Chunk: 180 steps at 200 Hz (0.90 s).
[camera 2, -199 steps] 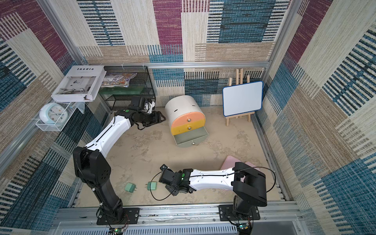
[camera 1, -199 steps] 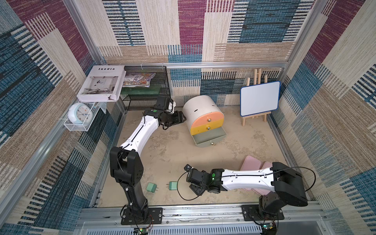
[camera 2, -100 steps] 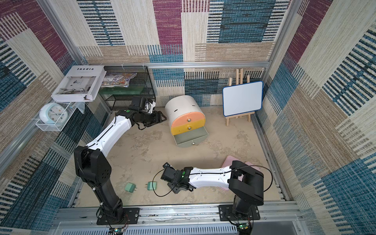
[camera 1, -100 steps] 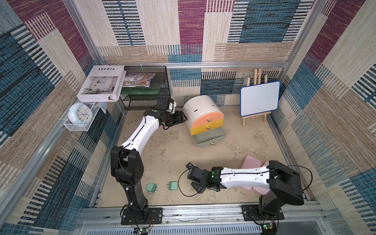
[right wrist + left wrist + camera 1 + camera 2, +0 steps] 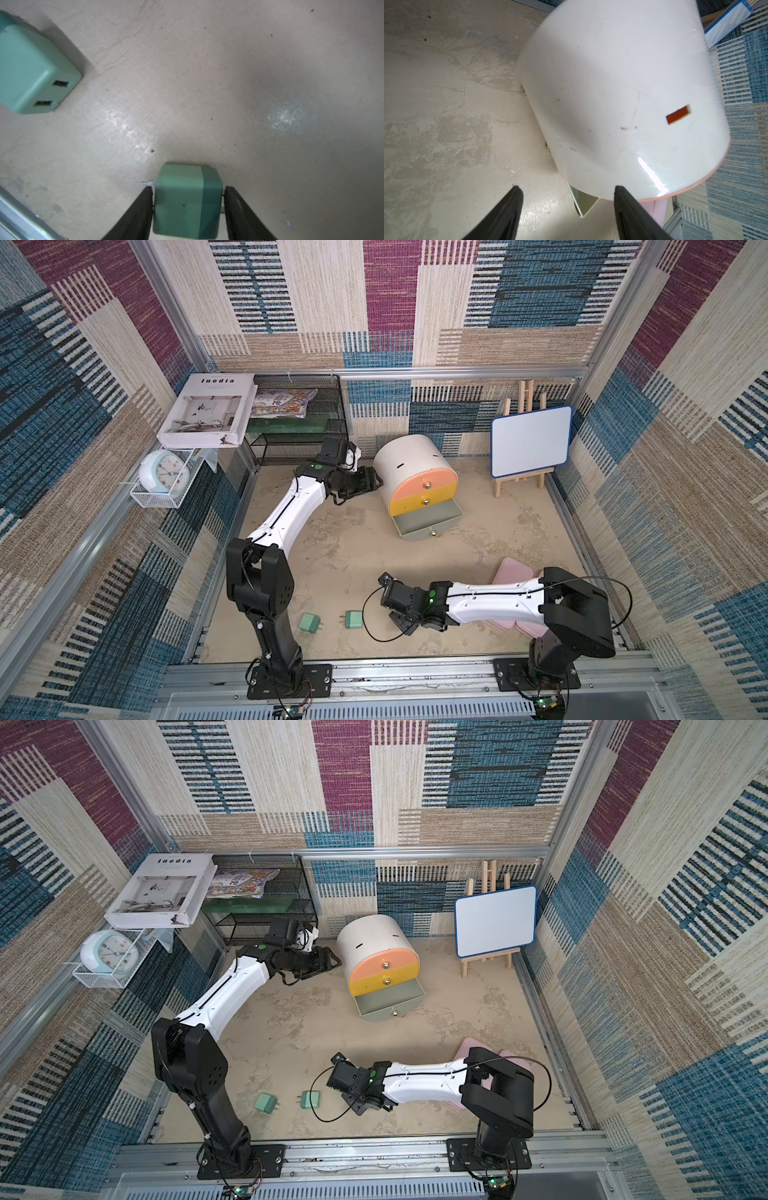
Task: Place the plugs into the drawer by color
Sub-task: Pick up the plug from the center of the board.
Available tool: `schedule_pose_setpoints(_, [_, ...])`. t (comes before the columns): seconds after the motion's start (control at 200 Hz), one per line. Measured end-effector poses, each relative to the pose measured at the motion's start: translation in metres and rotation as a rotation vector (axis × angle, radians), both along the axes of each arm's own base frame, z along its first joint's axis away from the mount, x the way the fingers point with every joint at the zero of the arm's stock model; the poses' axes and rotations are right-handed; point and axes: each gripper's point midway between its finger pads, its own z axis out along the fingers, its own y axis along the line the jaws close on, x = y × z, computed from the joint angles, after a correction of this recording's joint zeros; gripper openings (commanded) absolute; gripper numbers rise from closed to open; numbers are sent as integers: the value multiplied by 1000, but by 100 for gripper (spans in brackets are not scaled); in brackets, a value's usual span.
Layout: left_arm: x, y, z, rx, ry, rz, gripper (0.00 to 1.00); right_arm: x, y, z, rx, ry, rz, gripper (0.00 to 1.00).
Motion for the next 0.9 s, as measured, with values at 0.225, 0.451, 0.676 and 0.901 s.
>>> schedule_pose_setpoints(0.225, [0, 0, 0, 0, 0, 0, 73, 0, 0, 0, 3, 2, -8, 60])
schedule_pose_setpoints(0.451, [0, 0, -1, 1, 3, 0, 73, -1, -1, -1, 0, 6, -14, 64])
schedule_pose_setpoints(0.676, [-1, 0, -2, 2, 5, -1, 74, -2, -2, -3, -4, 7, -16, 65])
schedule_pose_setpoints(0.901, [-1, 0, -2, 2, 5, -1, 74, 0, -5, -9, -27, 3, -20, 61])
